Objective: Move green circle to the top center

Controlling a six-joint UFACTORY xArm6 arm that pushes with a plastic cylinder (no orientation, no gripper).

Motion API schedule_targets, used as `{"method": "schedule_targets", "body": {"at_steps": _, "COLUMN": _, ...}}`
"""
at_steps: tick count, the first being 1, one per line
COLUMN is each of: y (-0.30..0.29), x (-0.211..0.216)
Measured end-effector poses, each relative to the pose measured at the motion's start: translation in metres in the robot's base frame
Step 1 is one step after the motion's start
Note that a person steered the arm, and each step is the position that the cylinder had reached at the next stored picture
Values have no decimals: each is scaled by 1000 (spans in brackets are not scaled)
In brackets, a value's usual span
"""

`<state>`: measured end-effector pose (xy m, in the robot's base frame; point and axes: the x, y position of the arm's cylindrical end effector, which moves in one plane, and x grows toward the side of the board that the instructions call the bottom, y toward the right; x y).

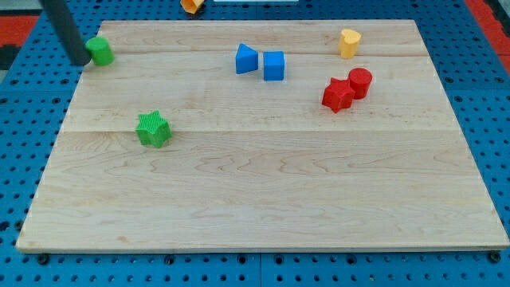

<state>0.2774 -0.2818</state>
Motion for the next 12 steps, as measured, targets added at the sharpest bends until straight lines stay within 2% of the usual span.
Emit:
{"method": "schedule_targets", "body": {"at_steps": 2, "y": 14, "x": -12}}
{"method": "schedule_targets", "body": {"at_steps": 3, "y": 3, "x": 33}}
{"method": "schedule_targets", "body": {"at_steps": 4, "y": -14, "x": 23}}
{"method": "schedule_targets", "body": {"at_steps": 5, "y": 20, "x": -24}}
{"method": "schedule_targets", "body": {"at_steps": 6, "y": 73, "x": -39}}
{"method": "schedule_targets", "body": {"at_steps": 7, "y": 102, "x": -40}}
{"method": "schedule_targets", "body": {"at_steps": 9, "y": 120, "x": -42}}
{"method": "schedule_targets", "body": {"at_steps": 11, "y": 222, "x": -50}}
{"method": "schedule_targets", "body": {"at_steps": 12, "y": 193, "x": -33}}
